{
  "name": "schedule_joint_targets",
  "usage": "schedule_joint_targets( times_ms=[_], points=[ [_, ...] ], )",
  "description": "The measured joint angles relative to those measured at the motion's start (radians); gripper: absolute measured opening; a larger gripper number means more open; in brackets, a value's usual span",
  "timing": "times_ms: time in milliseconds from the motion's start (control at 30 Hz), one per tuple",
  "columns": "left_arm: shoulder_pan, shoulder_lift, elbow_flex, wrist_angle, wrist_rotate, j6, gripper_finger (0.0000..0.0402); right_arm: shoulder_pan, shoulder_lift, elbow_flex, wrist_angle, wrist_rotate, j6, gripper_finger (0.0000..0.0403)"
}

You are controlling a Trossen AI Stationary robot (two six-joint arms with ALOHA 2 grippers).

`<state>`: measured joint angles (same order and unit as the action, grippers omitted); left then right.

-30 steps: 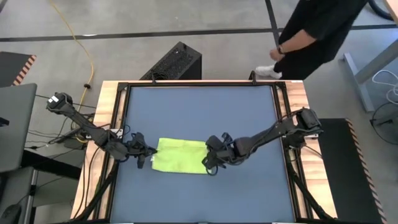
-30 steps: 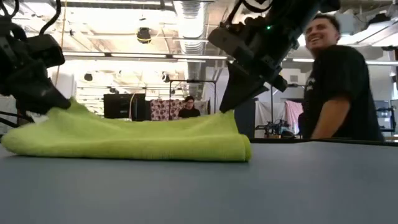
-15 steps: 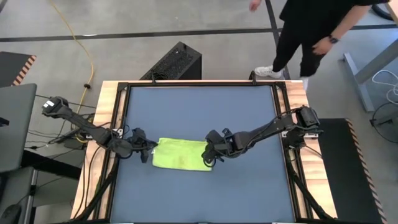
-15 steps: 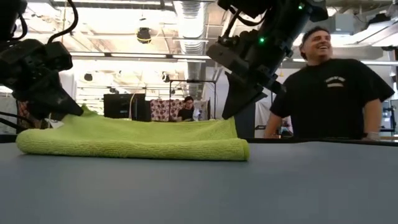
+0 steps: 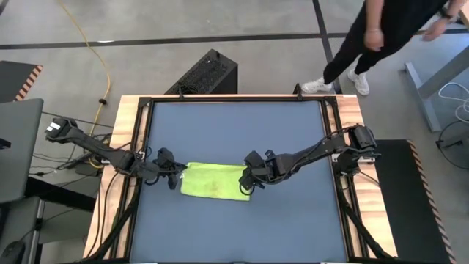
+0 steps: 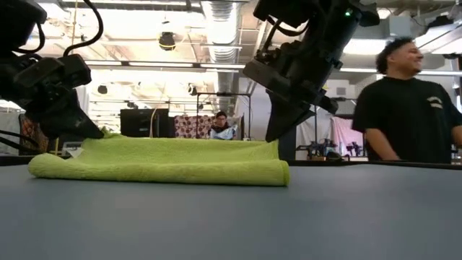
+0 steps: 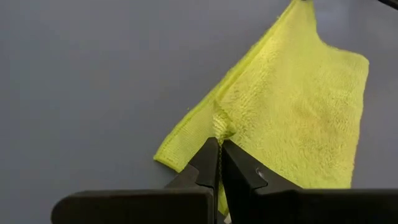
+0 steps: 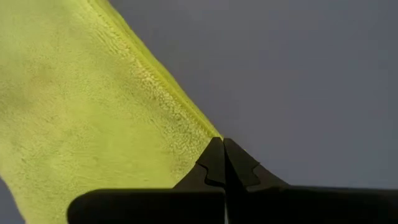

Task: Roll towel
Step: Roll the green towel

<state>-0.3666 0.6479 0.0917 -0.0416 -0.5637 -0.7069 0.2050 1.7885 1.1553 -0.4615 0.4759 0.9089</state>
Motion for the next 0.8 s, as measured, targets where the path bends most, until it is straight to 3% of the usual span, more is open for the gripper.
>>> schedule_joint_targets(
  times_ms=[167,433,600,800],
  points=[
    [0.024,0.000,0.000,0.000,0.045,0.033,0.0023,-0.013,0.000,0.000,0.028,-0.001,0.002,0.0065],
    [0.061,0.000,0.000,-0.084,0.045,-0.002,0.0119,-0.033,0.000,0.000,0.025,-0.002,0.020,0.0161],
    [0.081,-0.001,0.000,-0.111,0.031,-0.009,0.0159,-0.031,0.000,0.000,0.053,-0.003,0.045,0.0184],
    [0.088,-0.001,0.030,-0.115,0.012,0.004,0.0163,0.031,0.000,0.000,0.154,-0.003,0.078,0.0181]
  ],
)
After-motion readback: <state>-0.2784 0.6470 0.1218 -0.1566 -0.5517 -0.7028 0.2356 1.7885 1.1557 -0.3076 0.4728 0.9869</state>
